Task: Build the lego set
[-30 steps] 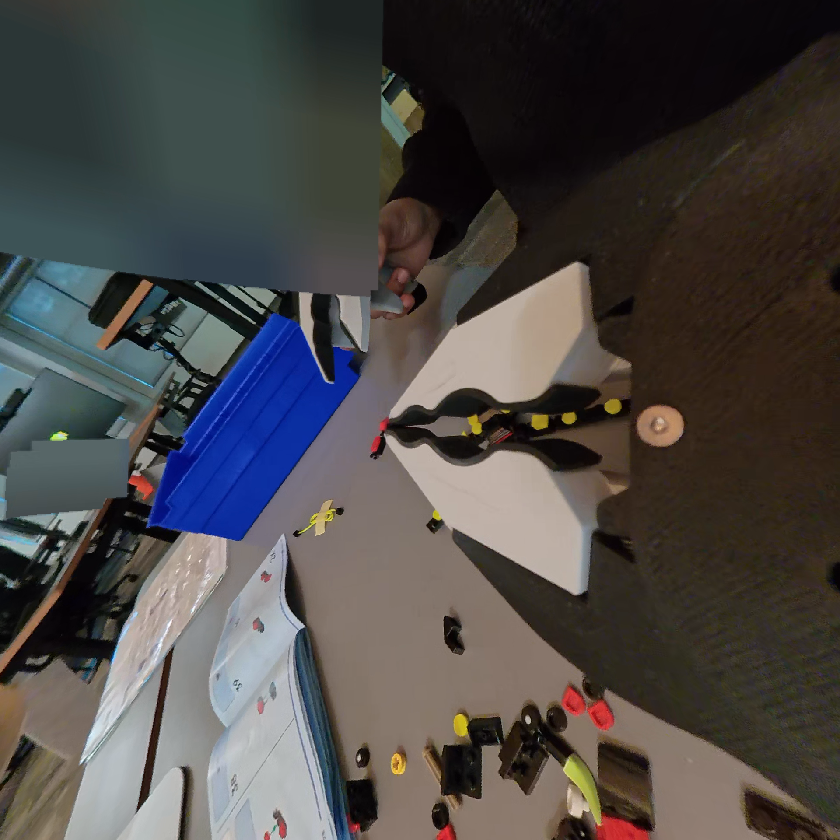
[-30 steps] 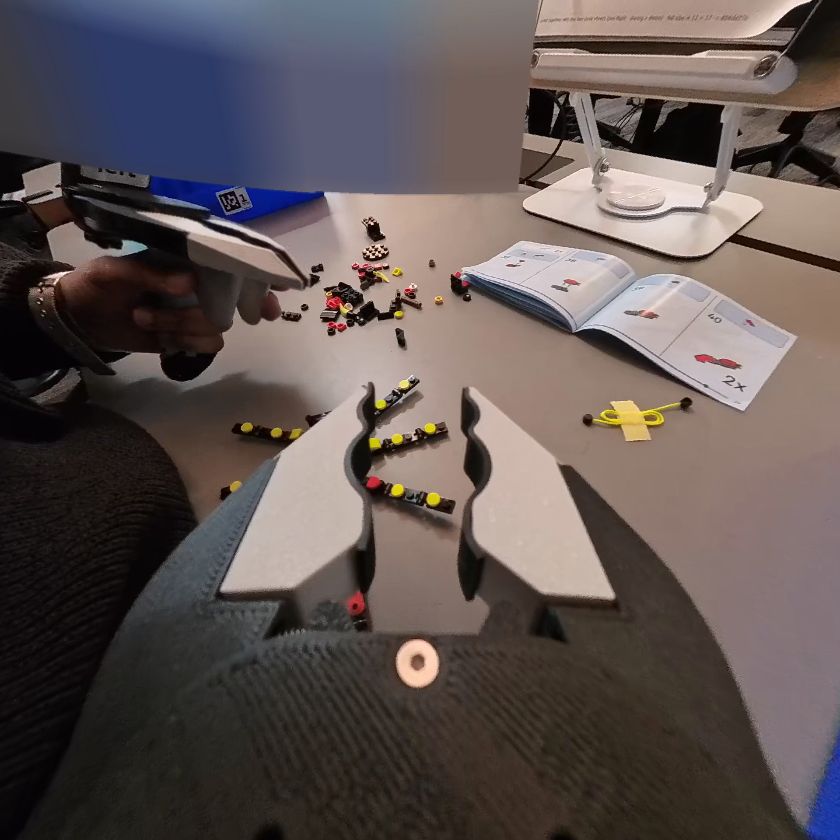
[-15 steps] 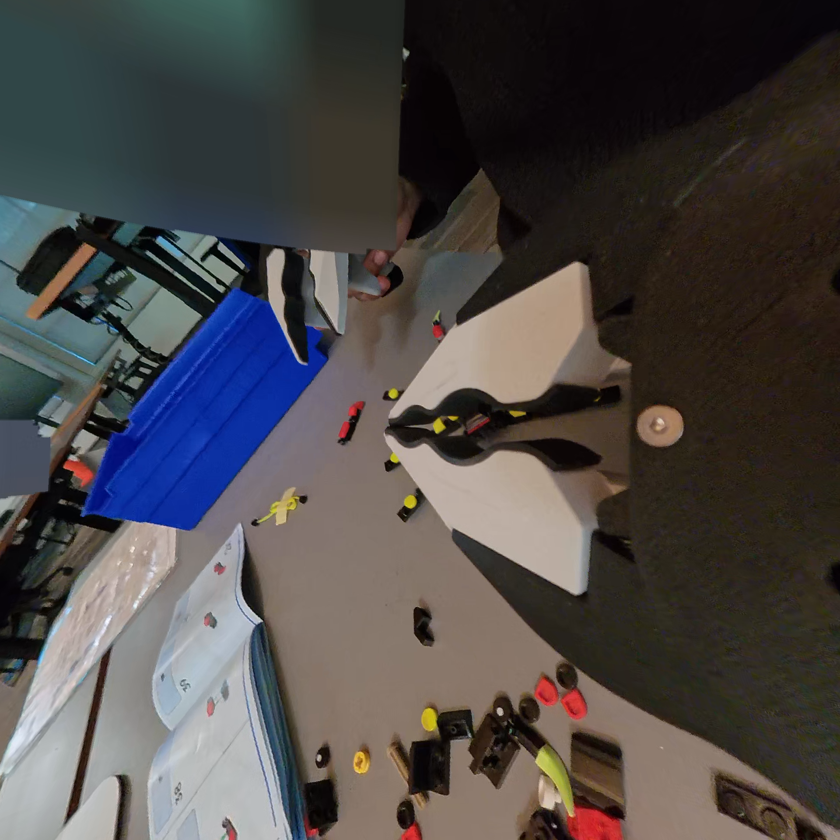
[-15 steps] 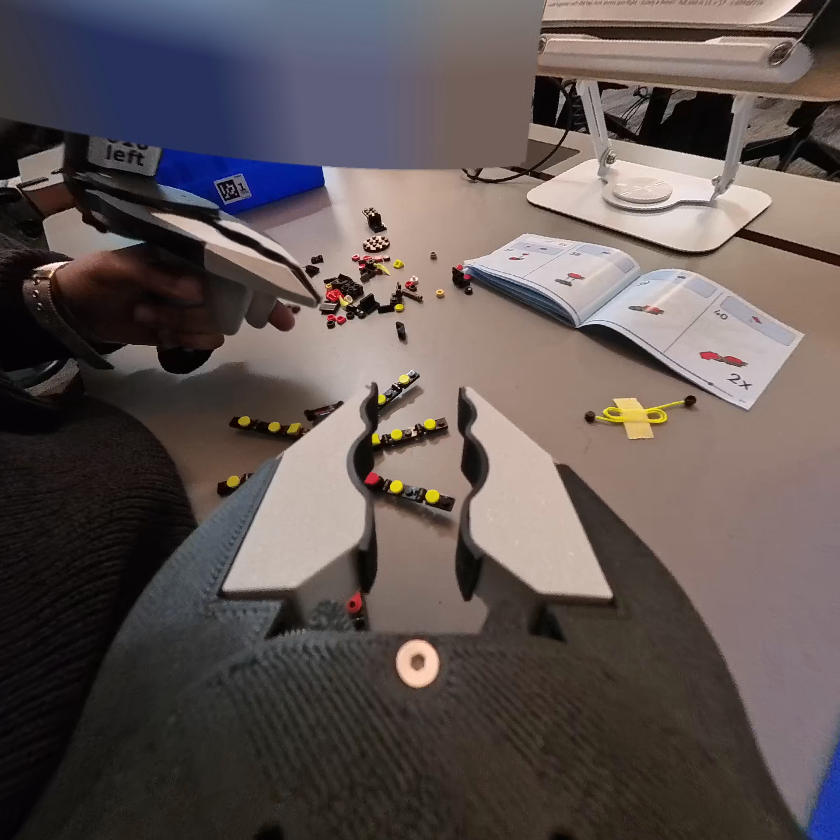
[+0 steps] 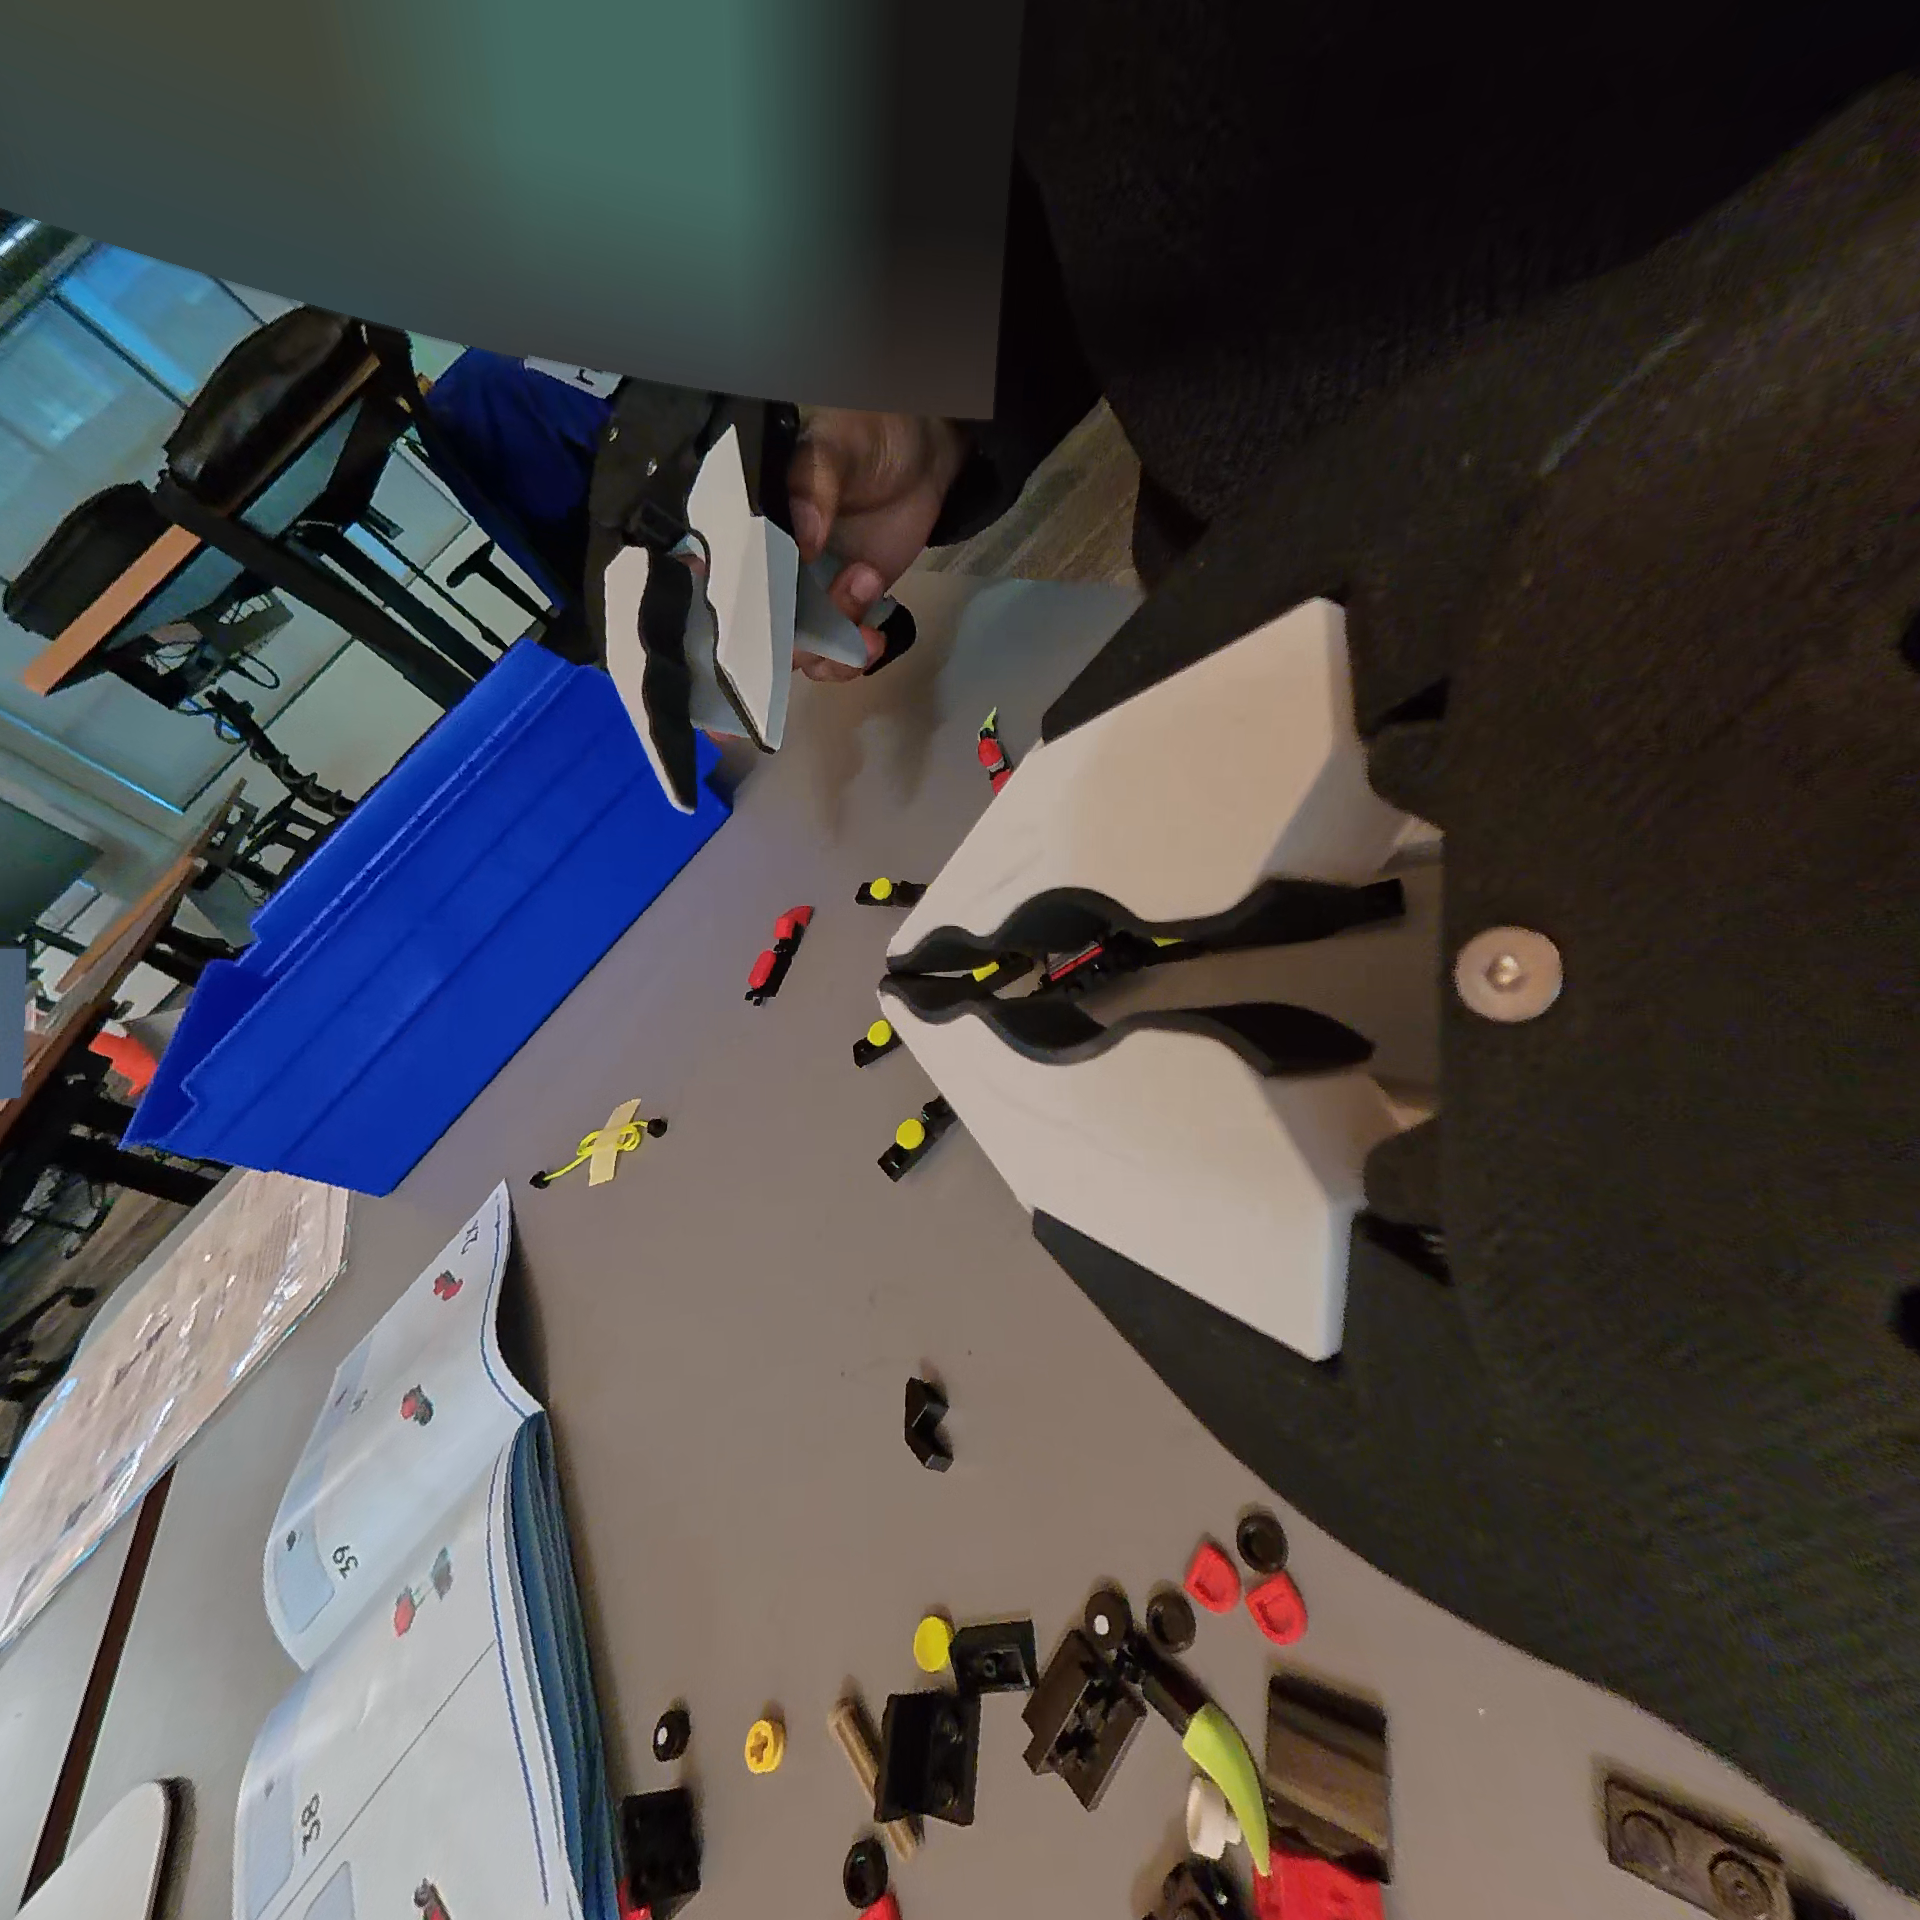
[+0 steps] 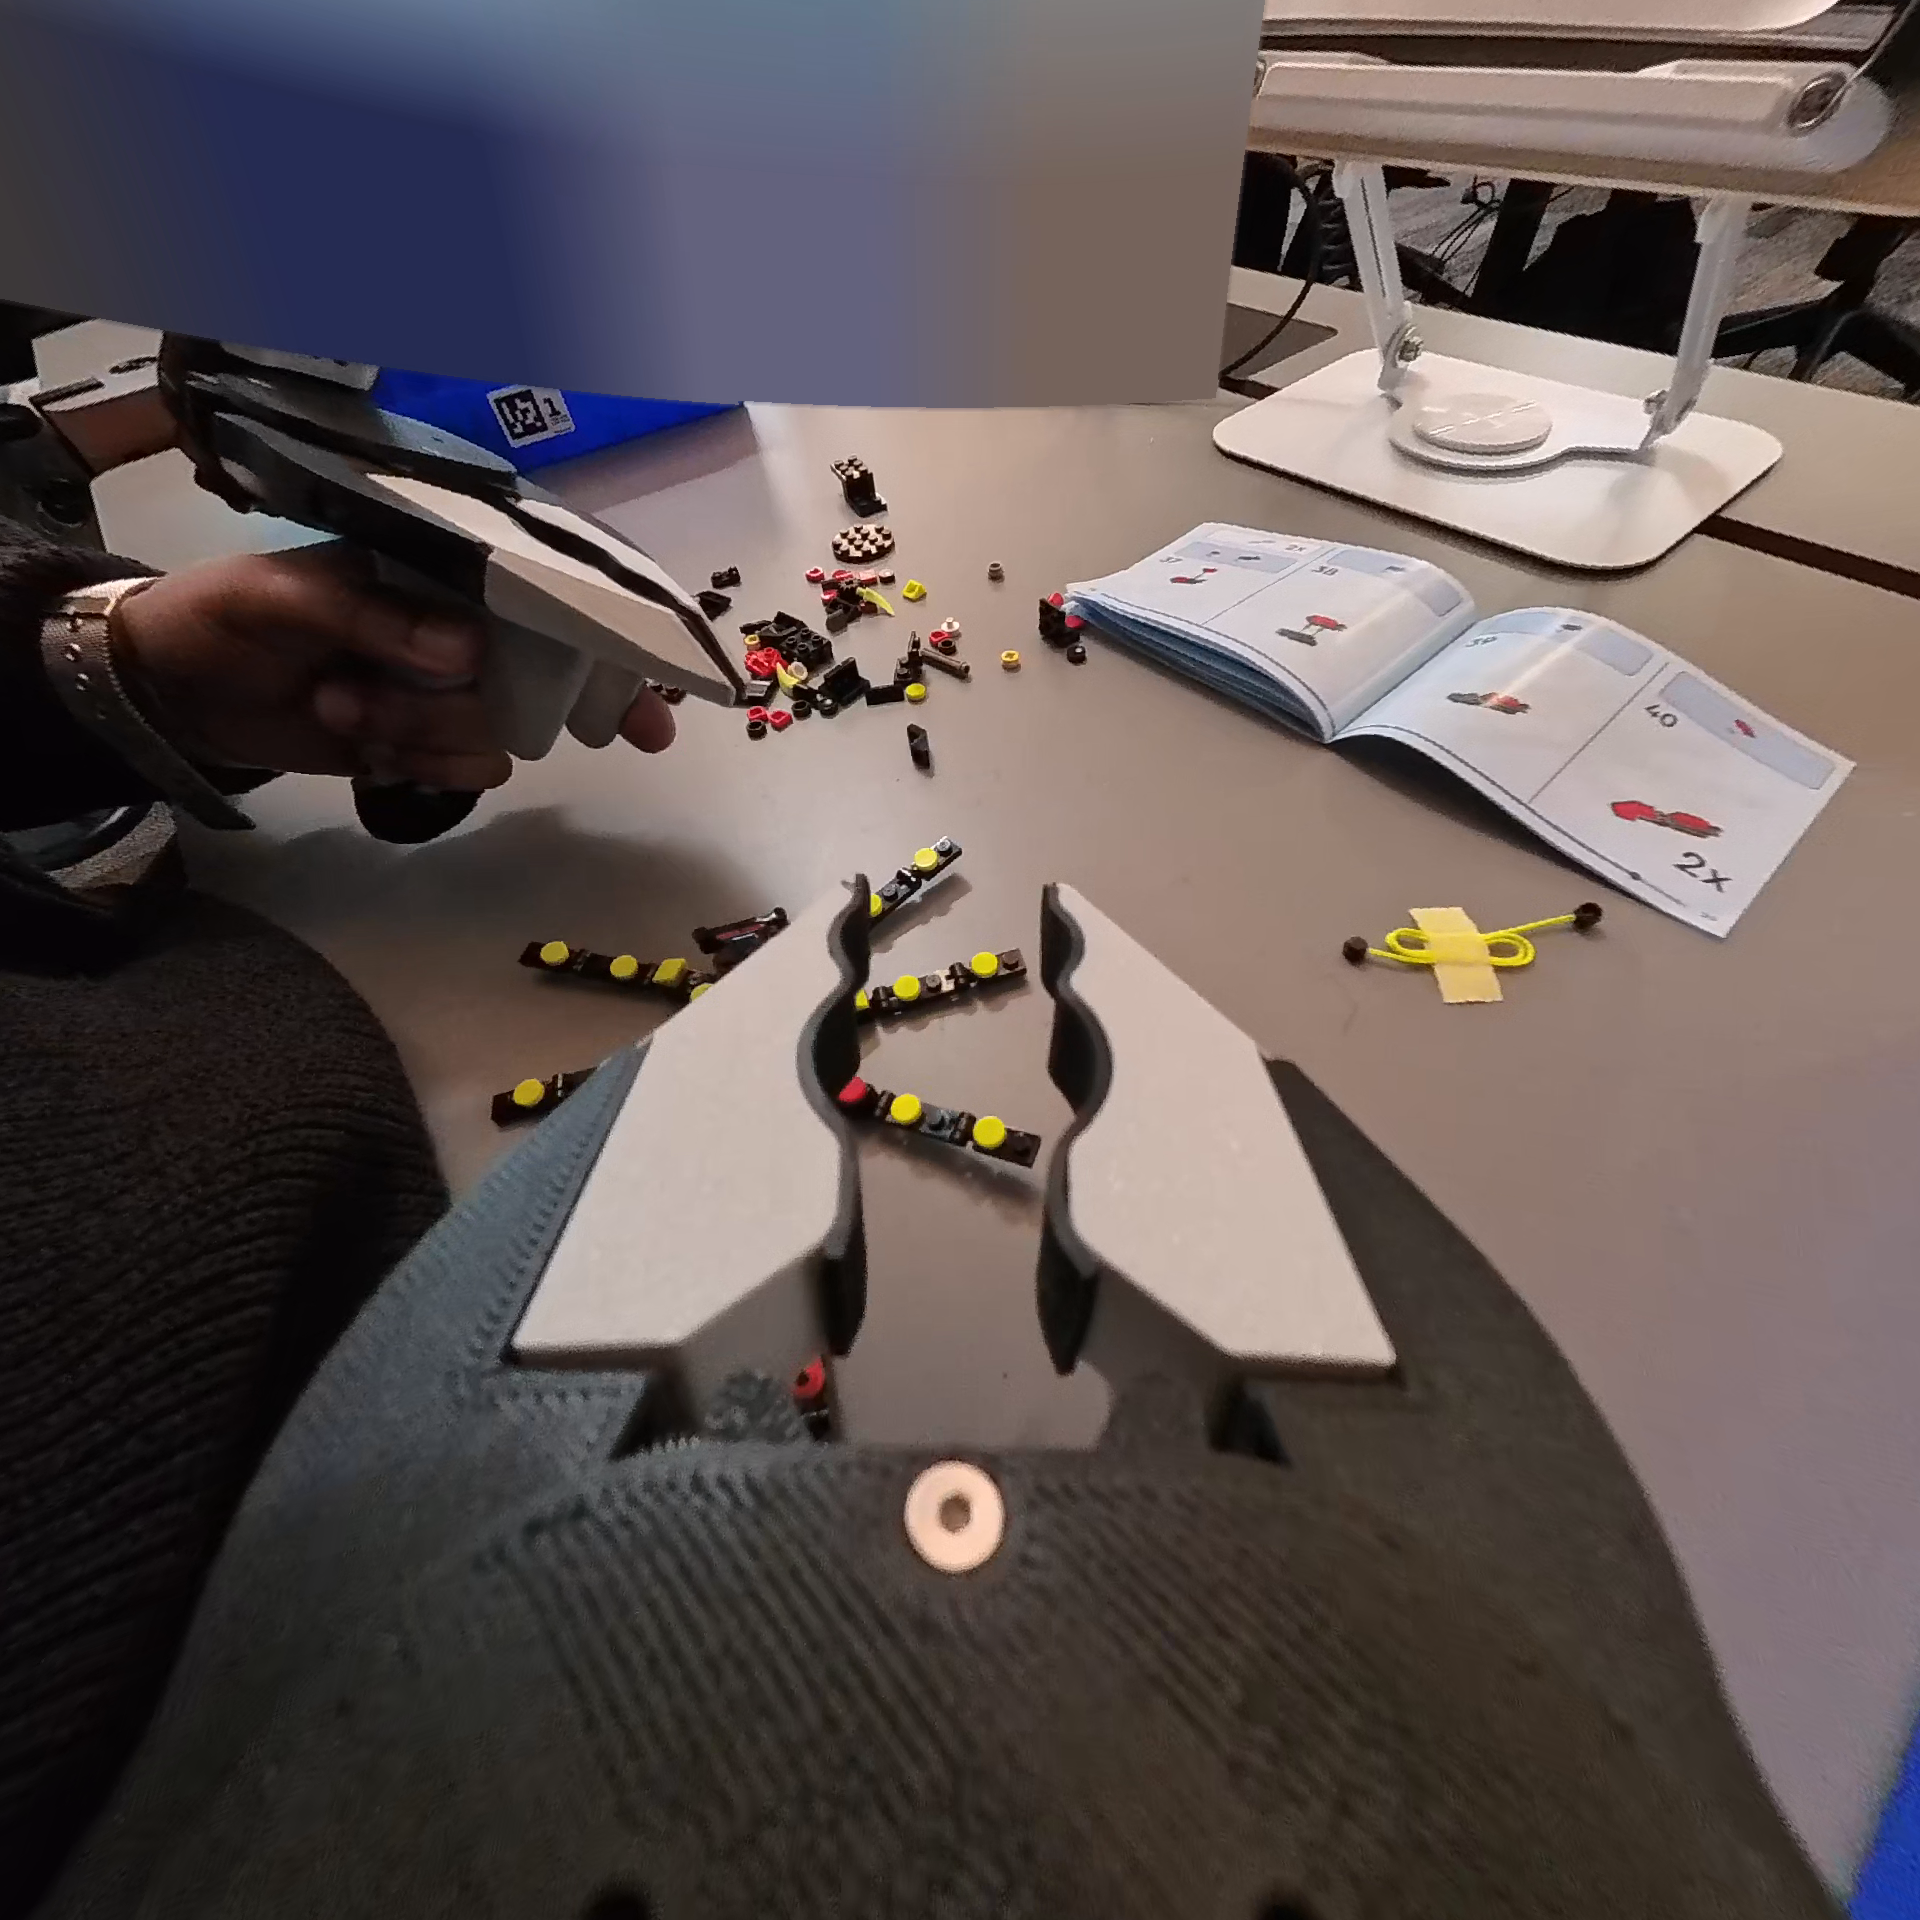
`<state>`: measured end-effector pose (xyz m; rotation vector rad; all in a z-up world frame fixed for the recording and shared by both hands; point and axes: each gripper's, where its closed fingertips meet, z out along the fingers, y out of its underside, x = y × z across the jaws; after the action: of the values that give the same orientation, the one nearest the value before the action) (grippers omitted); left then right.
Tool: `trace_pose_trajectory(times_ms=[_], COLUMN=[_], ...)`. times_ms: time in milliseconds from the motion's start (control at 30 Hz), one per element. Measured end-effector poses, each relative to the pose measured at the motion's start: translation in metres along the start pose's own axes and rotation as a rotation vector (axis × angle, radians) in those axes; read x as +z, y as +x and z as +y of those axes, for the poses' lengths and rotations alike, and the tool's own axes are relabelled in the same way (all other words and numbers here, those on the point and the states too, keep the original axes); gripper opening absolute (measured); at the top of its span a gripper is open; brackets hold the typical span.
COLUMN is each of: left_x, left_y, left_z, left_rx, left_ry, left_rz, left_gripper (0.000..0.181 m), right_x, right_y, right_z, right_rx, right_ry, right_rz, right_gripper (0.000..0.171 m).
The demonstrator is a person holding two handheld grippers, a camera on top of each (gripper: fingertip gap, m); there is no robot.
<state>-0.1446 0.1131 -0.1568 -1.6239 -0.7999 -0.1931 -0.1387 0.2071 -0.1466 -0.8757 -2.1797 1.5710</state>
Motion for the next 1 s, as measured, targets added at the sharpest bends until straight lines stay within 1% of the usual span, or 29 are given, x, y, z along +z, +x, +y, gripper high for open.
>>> trace_pose_trajectory(times_ms=[533, 800, 1000], left_x=[0.001, 0.002, 0.003], left_y=[-0.005, -0.006, -0.007], left_z=[0.006, 0.009, 0.011], left_rx=[-0.008, -0.021, -0.023], left_ry=[-0.035, -0.053, -0.064], left_rz=[-0.026, -0.026, -0.025], left_gripper=[0.000, 0.000, 0.000], right_x=[0.001, -0.001, -0.001], right_y=[-0.001, -0.003, -0.002], right_z=[0.001, -0.005, -0.004], right_rx=[0.005, 0.042, 0.051], right_ry=[-0.004, 0.035, 0.033], right_rz=[-0.006, -0.033, -0.033], right_gripper=[0.030, 0.031, 0.031])
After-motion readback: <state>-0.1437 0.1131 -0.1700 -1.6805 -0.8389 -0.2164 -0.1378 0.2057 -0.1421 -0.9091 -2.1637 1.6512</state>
